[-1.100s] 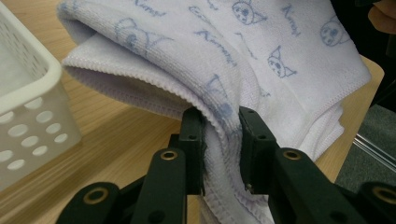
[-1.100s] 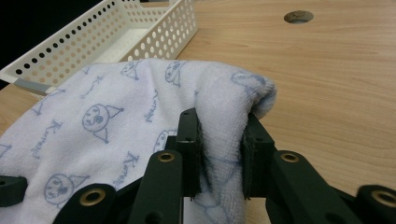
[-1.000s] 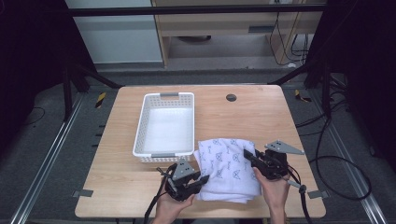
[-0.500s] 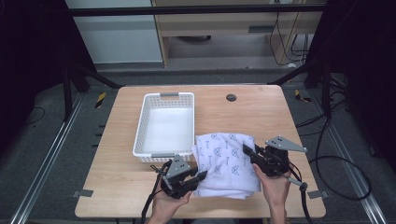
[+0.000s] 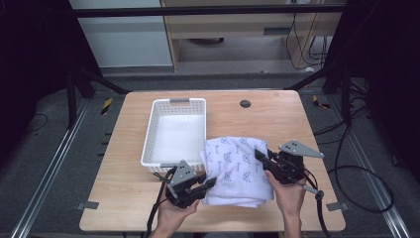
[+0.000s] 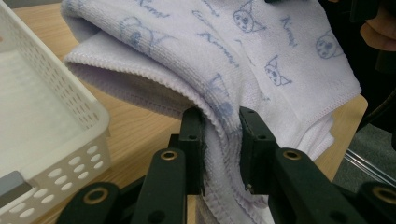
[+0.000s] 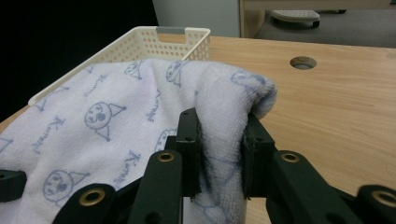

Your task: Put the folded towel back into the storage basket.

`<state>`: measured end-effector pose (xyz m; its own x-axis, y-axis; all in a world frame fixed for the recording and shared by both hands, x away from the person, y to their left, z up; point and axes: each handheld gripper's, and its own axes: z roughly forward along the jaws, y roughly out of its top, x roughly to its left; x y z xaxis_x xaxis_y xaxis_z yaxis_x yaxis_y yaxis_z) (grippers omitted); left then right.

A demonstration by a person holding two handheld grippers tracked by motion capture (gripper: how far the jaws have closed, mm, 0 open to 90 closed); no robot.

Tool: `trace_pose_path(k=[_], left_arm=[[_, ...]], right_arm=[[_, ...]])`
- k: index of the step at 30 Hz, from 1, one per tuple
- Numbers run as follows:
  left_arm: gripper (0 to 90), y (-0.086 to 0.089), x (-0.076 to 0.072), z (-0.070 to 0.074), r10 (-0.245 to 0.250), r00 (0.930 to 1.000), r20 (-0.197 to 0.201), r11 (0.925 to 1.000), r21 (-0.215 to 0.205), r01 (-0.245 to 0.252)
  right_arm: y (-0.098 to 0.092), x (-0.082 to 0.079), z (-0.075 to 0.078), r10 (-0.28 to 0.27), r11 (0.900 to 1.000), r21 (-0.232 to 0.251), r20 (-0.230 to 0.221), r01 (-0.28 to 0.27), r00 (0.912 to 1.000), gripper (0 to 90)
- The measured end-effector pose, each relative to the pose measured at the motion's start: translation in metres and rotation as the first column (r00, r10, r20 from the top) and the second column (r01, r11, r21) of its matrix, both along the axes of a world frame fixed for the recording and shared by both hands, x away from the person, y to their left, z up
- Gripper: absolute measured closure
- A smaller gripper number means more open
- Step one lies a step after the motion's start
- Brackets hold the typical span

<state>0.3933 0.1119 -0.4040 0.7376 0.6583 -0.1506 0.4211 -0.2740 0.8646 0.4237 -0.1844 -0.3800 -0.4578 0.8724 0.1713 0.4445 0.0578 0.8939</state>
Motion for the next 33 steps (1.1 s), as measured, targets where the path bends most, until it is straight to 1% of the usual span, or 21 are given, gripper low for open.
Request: trace_pose_path(k=[5, 13, 19, 33], left_arm=[[72.8, 0.004, 0.001, 0.002, 0.007, 0.9999, 0.008, 1.0000, 0.002, -0.007], [72.8, 0.012, 0.003, 0.009, 0.023, 0.9996, 0.015, 0.9996, -0.018, -0.023], [72.9, 0.017, 0.005, 0.013, 0.031, 0.9994, 0.017, 0.9993, -0.024, -0.030], [72.9, 0.031, 0.008, 0.025, 0.062, 0.9975, 0.033, 0.9967, -0.054, -0.061]], right_arm=[[0.005, 0.003, 0.003, 0.005, 1.000, -0.005, 0.005, -0.005, 1.0000, 73.2], [0.014, 0.007, 0.012, 0.015, 1.000, -0.010, 0.020, -0.014, 0.9997, 73.1], [0.018, 0.010, 0.016, 0.019, 1.000, -0.014, 0.027, -0.019, 0.9994, 73.2], [0.033, 0.018, 0.029, 0.028, 1.000, -0.005, 0.053, -0.028, 0.9982, 73.2]])
